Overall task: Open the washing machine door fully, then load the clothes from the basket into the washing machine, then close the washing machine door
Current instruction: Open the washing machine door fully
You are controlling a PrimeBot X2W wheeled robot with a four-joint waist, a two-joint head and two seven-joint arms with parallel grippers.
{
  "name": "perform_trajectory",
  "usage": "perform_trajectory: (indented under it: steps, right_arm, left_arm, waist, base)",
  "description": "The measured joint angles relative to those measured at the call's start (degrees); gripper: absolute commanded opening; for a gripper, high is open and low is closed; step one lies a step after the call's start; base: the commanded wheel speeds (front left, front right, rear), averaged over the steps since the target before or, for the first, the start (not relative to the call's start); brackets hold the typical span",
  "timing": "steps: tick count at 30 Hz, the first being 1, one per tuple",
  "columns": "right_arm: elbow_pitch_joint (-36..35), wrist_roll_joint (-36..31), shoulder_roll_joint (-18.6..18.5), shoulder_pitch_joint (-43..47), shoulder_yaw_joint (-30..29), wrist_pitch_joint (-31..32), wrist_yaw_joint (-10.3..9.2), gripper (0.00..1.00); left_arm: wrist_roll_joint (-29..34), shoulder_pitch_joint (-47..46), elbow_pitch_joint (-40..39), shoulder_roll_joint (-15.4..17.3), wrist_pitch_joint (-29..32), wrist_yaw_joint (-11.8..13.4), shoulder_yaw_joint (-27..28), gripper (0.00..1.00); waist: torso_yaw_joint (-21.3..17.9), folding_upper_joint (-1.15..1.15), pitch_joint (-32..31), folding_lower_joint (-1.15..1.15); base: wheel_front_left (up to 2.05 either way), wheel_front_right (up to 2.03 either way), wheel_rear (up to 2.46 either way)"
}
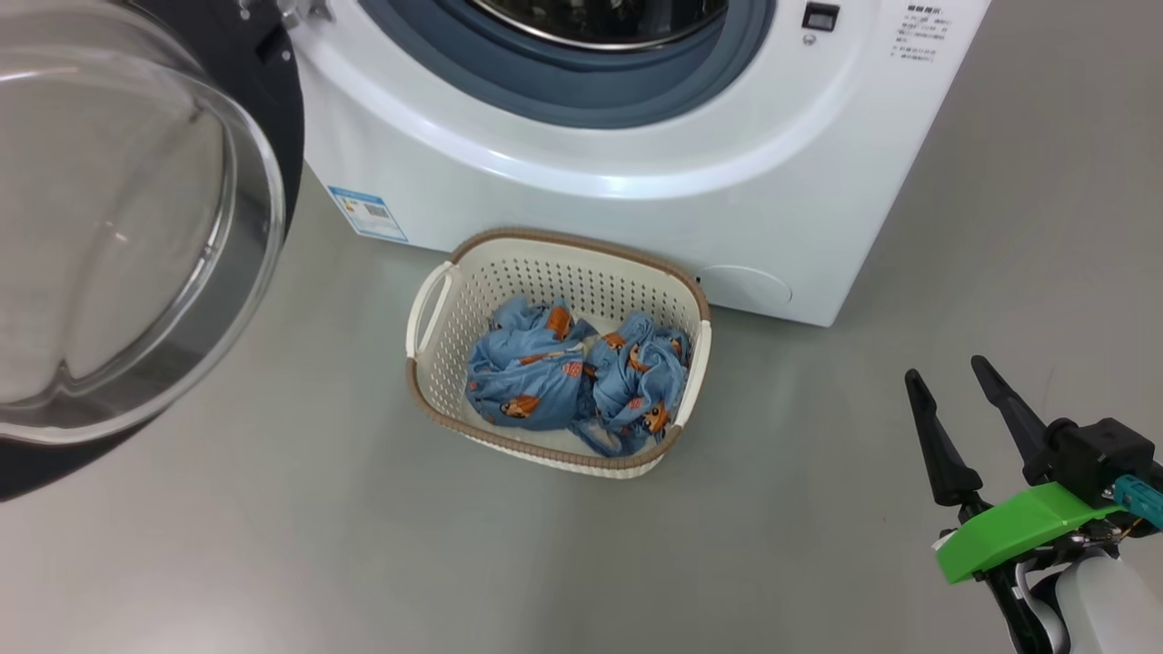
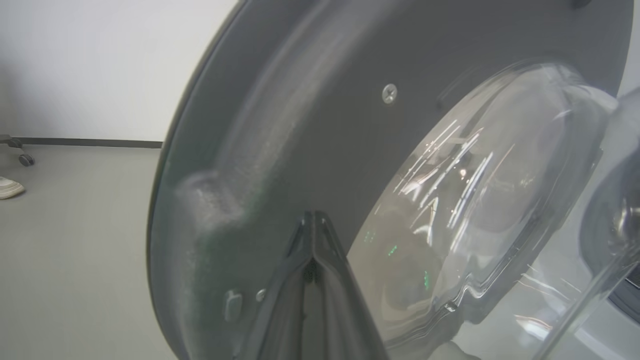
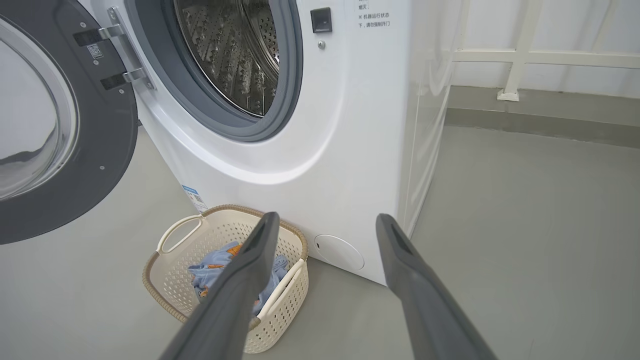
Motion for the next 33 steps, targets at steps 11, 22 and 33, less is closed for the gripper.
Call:
perform_trajectory:
  steps: [11,22,33]
  right_arm:
    - [-0.03,0.31,0.71,2.85,-0.51,0.00,0.00,1.00]
    - [-0.24,1.27,1.51,6.04,-1.37,0.00,0.00,1.00]
    - [-0.69,1.60,1.96,8.15,-1.76,0.00,0.00,1.00]
  left_arm:
    - [0.02,10.44,-8.88,-5.24,0.00,0.00,-0.42,0.00]
    - [1.36,20.09,-17.84,-9.44,0.00,0.00,-5.73,1.00]
    - [1.98,25.36,-24.63,-10.11,0.01,0.00,-13.22,1.00]
  waist:
    - [0.23,0.00,-4.32,0.00]
    - [-1.06,0.00,-8.11,0.00]
    - [-4.68,0.00,-9.78,0.00]
  base:
    - [0.00,0.00,0.00]
    - [0.00,0.00,0.00]
    - [0.00,0.00,0.00]
